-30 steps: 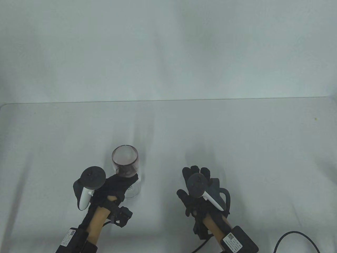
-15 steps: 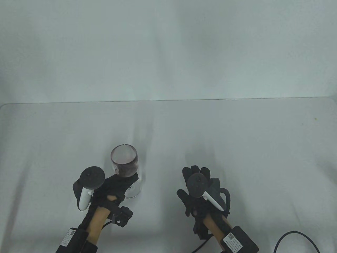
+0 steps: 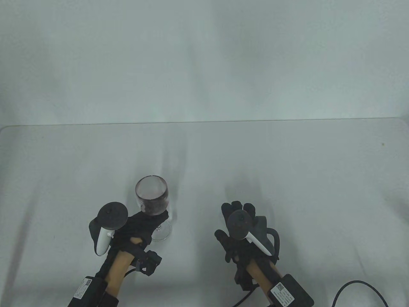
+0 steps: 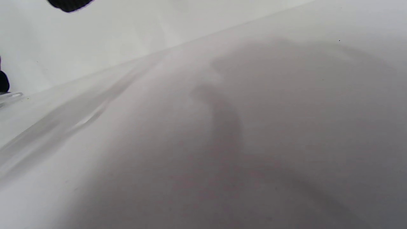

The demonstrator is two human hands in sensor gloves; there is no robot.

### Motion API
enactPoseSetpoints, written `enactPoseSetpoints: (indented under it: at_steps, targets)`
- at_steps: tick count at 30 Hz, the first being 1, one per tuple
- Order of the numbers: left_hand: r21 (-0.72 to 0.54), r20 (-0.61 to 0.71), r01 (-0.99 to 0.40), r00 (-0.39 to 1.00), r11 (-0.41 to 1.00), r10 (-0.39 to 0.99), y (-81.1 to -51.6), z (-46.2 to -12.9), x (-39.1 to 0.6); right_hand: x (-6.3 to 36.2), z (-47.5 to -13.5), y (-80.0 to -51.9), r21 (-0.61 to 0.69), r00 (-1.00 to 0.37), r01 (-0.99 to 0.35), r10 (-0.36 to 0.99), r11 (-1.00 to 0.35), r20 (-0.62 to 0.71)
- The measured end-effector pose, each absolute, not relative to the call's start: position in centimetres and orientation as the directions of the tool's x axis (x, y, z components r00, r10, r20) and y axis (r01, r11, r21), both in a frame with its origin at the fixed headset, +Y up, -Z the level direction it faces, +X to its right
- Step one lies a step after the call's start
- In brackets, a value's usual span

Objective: Shake wine glass in air

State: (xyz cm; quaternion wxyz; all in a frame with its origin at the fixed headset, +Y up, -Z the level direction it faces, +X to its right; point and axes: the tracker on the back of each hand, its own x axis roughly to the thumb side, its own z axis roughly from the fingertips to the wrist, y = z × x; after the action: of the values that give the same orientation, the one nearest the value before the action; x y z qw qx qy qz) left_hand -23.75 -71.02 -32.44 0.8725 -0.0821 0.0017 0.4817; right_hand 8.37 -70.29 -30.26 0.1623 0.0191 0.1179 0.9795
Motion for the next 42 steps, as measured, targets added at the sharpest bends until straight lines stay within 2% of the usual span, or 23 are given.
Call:
enactPoseSetpoints:
  at_steps: [13, 17, 20, 25, 28, 32, 36, 42]
  targets:
    - [-0.165, -0.058, -0.79, 0.605, 0.59, 0.794, -71.07, -32.39, -23.69, 8.37, -30.28, -70.33, 0.242, -0.947, -0.312, 0.321, -0.919, -0.001]
    - [-0.137, -0.086, -0.83, 0.554, 0.541, 0.828, -71.07, -32.42, -23.82, 8.37, -30.32, -70.31, 0.238, -0.946, -0.315, 0.324, -0.919, -0.001]
    - [-0.177, -0.073, -0.793, 0.601, 0.583, 0.796, -71.27, -32.45, -23.81, 8.35, -30.27, -70.33, 0.241, -0.947, -0.311, 0.321, -0.919, -0.001]
    - [-0.158, -0.08, -0.822, 0.563, 0.548, 0.822, -71.18, -32.52, -23.69, 8.37, -30.3, -70.33, 0.242, -0.947, -0.313, 0.323, -0.918, -0.001]
    - [-0.174, -0.057, -0.788, 0.607, 0.591, 0.793, -71.19, -32.47, -23.65, 8.38, -30.28, -70.33, 0.243, -0.947, -0.313, 0.322, -0.918, -0.002]
    - [-0.153, -0.088, -0.825, 0.56, 0.544, 0.824, -71.18, -32.51, -23.81, 8.36, -30.26, -70.31, 0.244, -0.947, -0.311, 0.321, -0.919, 0.0]
    - [-0.172, -0.078, -0.794, 0.601, 0.583, 0.795, -71.32, -32.47, -23.89, 8.37, -30.29, -70.33, 0.243, -0.946, -0.315, 0.324, -0.918, -0.002]
    - [-0.167, -0.092, -0.826, 0.557, 0.539, 0.825, -71.32, -32.51, -23.87, 8.37, -30.3, -70.35, 0.246, -0.946, -0.313, 0.323, -0.917, -0.001]
